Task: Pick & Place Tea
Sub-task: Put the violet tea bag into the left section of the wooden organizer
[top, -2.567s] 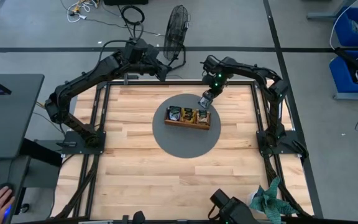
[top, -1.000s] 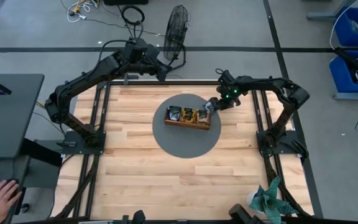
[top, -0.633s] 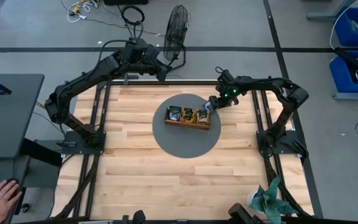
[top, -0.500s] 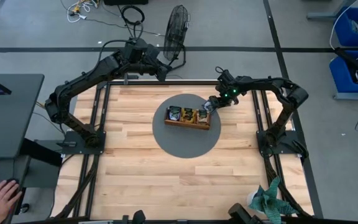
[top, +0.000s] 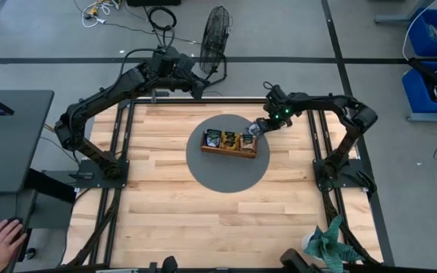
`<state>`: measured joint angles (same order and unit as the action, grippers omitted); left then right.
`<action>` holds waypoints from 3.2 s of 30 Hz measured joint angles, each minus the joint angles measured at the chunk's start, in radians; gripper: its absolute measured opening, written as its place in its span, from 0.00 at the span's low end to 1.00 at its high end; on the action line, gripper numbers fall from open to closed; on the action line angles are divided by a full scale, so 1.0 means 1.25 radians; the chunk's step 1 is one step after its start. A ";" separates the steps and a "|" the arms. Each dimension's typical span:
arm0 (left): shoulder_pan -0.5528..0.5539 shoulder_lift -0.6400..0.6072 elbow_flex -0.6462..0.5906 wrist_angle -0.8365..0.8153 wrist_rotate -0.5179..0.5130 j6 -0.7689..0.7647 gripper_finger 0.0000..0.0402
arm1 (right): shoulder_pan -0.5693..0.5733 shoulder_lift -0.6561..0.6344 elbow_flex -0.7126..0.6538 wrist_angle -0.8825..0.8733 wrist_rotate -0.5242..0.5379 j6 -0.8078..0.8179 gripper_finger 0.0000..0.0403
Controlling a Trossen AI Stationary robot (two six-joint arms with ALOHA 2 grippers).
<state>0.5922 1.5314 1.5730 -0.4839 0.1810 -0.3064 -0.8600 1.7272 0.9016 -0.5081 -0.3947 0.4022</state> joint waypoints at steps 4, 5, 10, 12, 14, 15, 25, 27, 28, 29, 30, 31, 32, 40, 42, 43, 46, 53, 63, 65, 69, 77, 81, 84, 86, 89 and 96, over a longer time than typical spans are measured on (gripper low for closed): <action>0.000 0.000 0.000 0.000 0.000 0.001 0.01 | 0.000 -0.041 0.000 -0.007 0.015 0.007 0.00; 0.000 0.000 0.000 0.000 0.000 0.001 0.01 | 0.000 -0.055 0.000 -0.007 0.016 0.011 0.00; 0.000 0.000 0.000 0.000 0.003 0.001 0.01 | 0.000 -0.129 0.000 -0.027 0.015 0.028 0.00; 0.000 0.000 0.000 0.000 0.014 0.003 0.01 | 0.005 -0.152 0.000 -0.039 0.015 0.028 0.00; 0.000 0.000 0.000 -0.001 0.032 0.008 0.03 | 0.015 -0.169 0.000 -0.056 0.013 0.026 0.00; 0.000 0.000 0.000 -0.002 0.043 0.014 0.05 | 0.022 -0.175 0.000 -0.065 0.011 0.025 0.00; 0.004 0.034 0.000 -0.033 0.151 0.019 0.47 | 0.115 -0.245 0.014 -0.133 0.072 0.025 0.00; 0.004 0.033 0.000 -0.029 0.149 0.025 0.53 | 0.123 -0.257 0.041 -0.182 0.112 0.005 0.00; 0.004 0.033 0.000 -0.027 0.146 0.031 0.55 | 0.125 -0.262 0.058 -0.205 0.126 -0.007 0.00; 0.003 0.033 0.000 -0.029 0.145 0.040 0.57 | 0.128 -0.267 0.075 -0.226 0.141 -0.016 0.00; 0.003 0.033 0.000 -0.032 0.143 0.044 0.59 | 0.132 -0.271 0.094 -0.248 0.153 -0.030 0.00; 0.003 0.033 0.000 -0.031 0.143 0.045 0.60 | 0.135 -0.273 0.113 -0.267 0.160 -0.040 0.00; 0.003 0.033 0.000 -0.030 0.144 0.045 0.61 | 0.139 -0.274 0.133 -0.288 0.163 -0.054 0.00; -0.003 0.033 0.000 -0.031 0.183 0.066 0.60 | 0.201 -0.276 0.309 -0.410 0.154 -0.167 0.00; -0.008 0.033 0.000 -0.029 0.209 0.067 0.60 | 0.225 -0.276 0.347 -0.426 0.131 -0.203 0.00; -0.011 0.033 0.000 -0.030 0.228 0.068 0.59 | 0.237 -0.276 0.364 -0.435 0.117 -0.216 0.00; -0.021 0.033 0.000 -0.030 0.290 0.074 0.59 | 0.271 -0.277 0.410 -0.457 0.083 -0.222 0.00; -0.077 0.033 0.000 0.004 0.320 0.082 0.59 | 0.360 -0.276 0.457 -0.481 0.023 -0.230 0.00; -0.191 0.055 0.001 0.044 0.322 0.093 0.59 | 0.482 -0.273 0.458 -0.449 0.037 -0.166 0.00; -0.213 0.061 0.001 0.038 0.320 0.094 0.59 | 0.502 -0.273 0.458 -0.441 0.036 -0.148 0.00; -0.260 0.090 0.000 0.043 0.320 0.094 0.59 | 0.539 -0.271 0.458 -0.418 0.052 -0.118 0.00; -0.327 0.140 0.000 0.040 0.320 0.087 0.59 | 0.590 -0.271 0.458 -0.409 0.079 -0.074 0.00; -0.347 0.148 0.000 0.038 0.320 0.088 0.59 | 0.613 -0.271 0.458 -0.400 0.095 -0.061 0.00; -0.356 0.154 0.001 0.045 0.312 0.088 0.59 | 0.624 -0.271 0.458 -0.395 0.100 -0.052 0.00; -0.356 0.156 0.001 0.037 0.309 0.088 0.59 | 0.630 -0.271 0.458 -0.399 0.094 -0.043 0.00; -0.345 0.151 0.000 0.029 0.318 0.083 0.59 | 0.643 -0.271 0.458 -0.407 0.097 -0.035 0.00; -0.318 0.146 0.001 0.045 0.318 0.062 0.59 | 0.661 -0.271 0.458 -0.414 0.094 -0.032 0.00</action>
<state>0.1944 1.7134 1.5738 -0.4282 0.5791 -0.2283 -0.0334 1.3880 1.4745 -1.0258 -0.2773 0.3625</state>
